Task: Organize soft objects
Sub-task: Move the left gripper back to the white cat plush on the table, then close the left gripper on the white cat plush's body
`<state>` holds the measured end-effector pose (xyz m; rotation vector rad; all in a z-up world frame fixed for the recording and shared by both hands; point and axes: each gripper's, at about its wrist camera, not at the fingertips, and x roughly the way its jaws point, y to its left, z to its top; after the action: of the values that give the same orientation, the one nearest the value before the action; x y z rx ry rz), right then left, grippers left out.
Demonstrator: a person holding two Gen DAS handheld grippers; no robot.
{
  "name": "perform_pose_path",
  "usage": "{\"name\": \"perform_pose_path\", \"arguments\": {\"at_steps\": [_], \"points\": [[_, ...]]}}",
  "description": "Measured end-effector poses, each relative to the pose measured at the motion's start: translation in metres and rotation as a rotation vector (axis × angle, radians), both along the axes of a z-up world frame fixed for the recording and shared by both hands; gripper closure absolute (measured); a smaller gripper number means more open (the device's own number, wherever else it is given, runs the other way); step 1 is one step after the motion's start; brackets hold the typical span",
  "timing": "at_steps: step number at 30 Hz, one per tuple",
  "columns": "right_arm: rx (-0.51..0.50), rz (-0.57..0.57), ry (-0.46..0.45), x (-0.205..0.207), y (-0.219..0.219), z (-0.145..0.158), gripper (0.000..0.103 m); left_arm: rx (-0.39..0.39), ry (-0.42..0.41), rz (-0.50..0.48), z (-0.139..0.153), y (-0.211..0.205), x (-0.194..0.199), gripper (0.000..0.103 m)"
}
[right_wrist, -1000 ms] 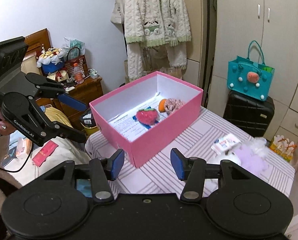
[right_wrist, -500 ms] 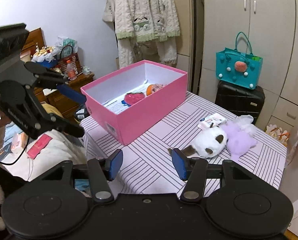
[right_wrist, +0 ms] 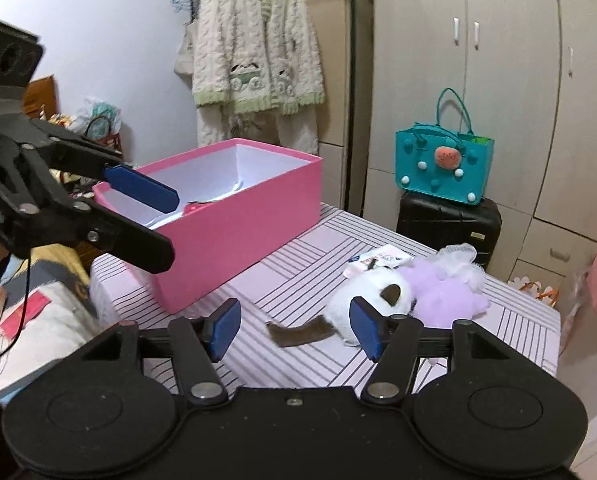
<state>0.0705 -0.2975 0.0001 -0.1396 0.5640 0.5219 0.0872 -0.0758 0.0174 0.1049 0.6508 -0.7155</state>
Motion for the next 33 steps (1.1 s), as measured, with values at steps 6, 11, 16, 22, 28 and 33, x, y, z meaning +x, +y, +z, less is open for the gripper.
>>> {"name": "perform_pose_path", "arguments": {"at_steps": [6,11,16,22,28,33], "points": [[0.030,-0.051,-0.042,0.027,-0.010,-0.030,0.035,-0.021,-0.048,0.016,-0.016,-0.014,0.016,0.021],[0.057,-0.080,-0.012,0.053,-0.025,-0.054,0.035,-0.028,-0.037,0.041,-0.034,-0.027,0.037,0.021],[0.090,-0.113,0.034,0.068,-0.032,-0.072,0.035,-0.030,-0.021,0.088,-0.057,-0.041,0.054,0.023],[0.046,-0.128,0.105,0.083,-0.022,-0.088,0.035,0.000,-0.033,0.106,-0.080,-0.067,0.073,0.023],[0.042,-0.154,0.112,0.092,-0.017,-0.098,0.035,-0.054,-0.004,0.105,-0.096,-0.075,0.092,0.023],[0.052,-0.150,0.110,0.097,-0.015,-0.099,0.035,-0.124,0.108,0.121,-0.111,-0.072,0.109,0.032]]}}
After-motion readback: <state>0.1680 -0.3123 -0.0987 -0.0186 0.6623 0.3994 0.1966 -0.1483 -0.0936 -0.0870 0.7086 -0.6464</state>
